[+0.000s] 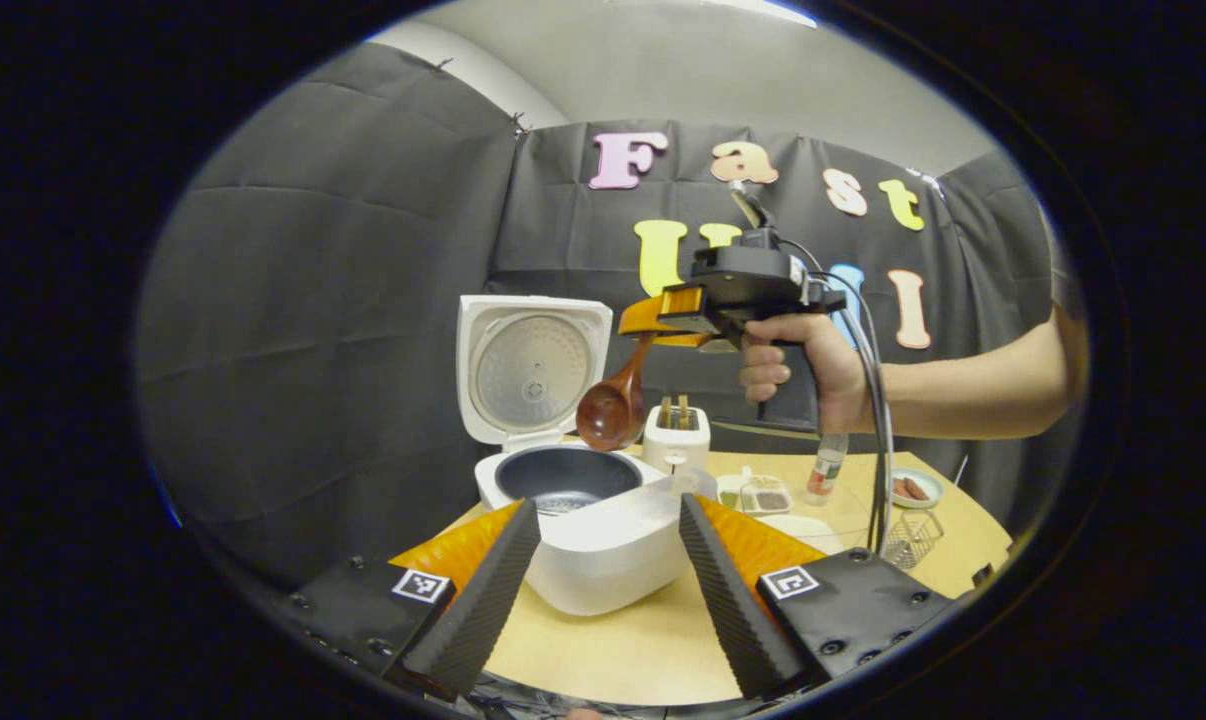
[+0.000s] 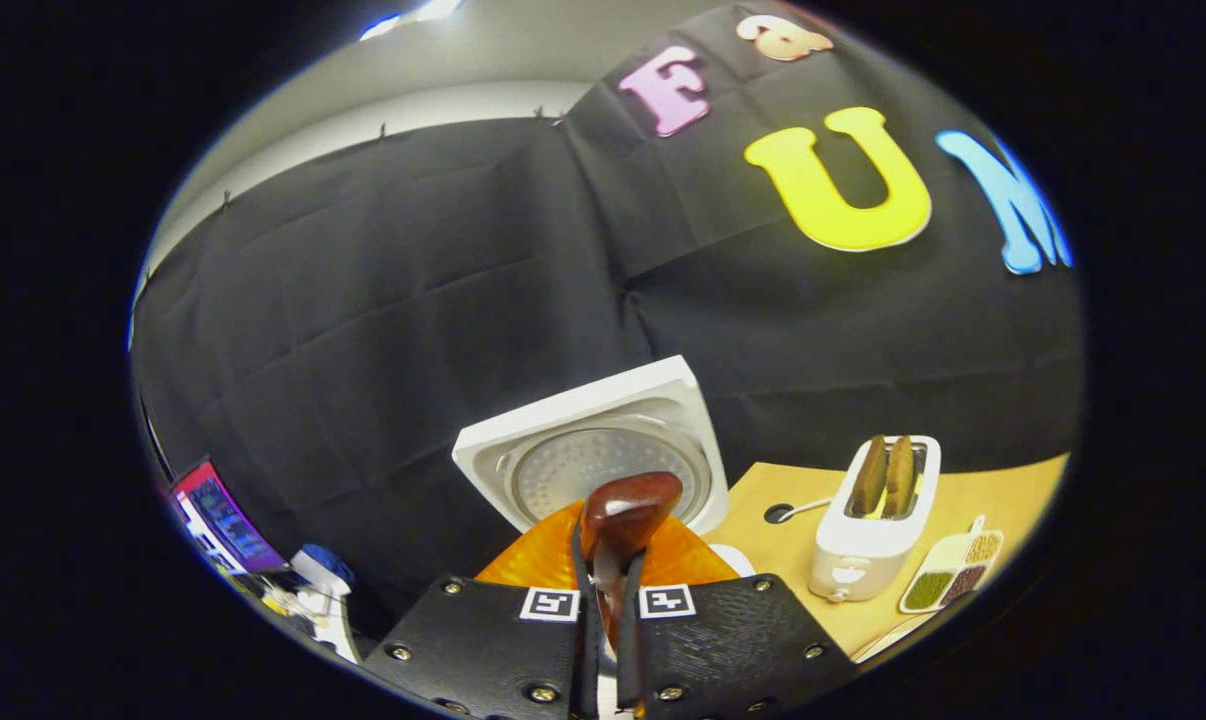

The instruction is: Close the left gripper, press the button to open the rice cooker; take a wooden spoon from the chopstick holder with the right hand, scoop a spoonful of rice and pour it into the rice cooker, then put the wooden spoon back into the chopstick holder.

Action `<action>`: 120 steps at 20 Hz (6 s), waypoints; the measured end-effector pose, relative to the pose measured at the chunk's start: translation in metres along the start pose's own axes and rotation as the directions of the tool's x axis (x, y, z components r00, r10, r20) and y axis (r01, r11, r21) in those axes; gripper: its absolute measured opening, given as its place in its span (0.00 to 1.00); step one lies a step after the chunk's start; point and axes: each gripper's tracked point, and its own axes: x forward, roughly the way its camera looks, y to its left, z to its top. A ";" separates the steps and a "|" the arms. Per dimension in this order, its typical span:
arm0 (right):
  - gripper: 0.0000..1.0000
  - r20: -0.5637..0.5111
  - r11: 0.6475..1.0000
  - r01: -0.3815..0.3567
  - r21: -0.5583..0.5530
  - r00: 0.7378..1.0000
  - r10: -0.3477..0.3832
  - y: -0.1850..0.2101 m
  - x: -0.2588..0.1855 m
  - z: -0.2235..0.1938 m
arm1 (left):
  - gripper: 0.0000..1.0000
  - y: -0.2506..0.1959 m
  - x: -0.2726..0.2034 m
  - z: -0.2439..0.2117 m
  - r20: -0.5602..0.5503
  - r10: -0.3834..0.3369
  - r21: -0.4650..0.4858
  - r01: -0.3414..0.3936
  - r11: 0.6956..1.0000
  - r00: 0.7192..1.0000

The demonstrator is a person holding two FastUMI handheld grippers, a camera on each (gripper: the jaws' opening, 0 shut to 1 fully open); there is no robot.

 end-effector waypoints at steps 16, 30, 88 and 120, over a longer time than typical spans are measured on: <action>0.07 0.158 0.942 0.247 0.229 0.945 -0.287 -0.112 -0.220 0.034 | 0.97 -0.060 0.015 0.030 0.049 -0.116 0.005 0.115 0.993 0.992; 0.08 0.172 0.837 0.464 0.291 0.835 -0.523 -0.205 -0.365 0.027 | 0.97 -0.135 0.037 0.068 0.064 -0.198 0.083 0.193 0.978 0.978; 0.98 0.385 0.576 0.813 -0.081 0.558 -0.735 -0.187 -0.531 0.090 | 0.96 -0.180 0.054 0.164 0.093 -0.159 0.069 0.153 0.986 0.983; 0.98 0.290 0.471 0.881 -0.030 0.459 -0.840 -0.266 -0.518 0.084 | 0.96 0.115 0.334 0.261 -0.031 0.336 -0.084 -0.337 0.938 0.941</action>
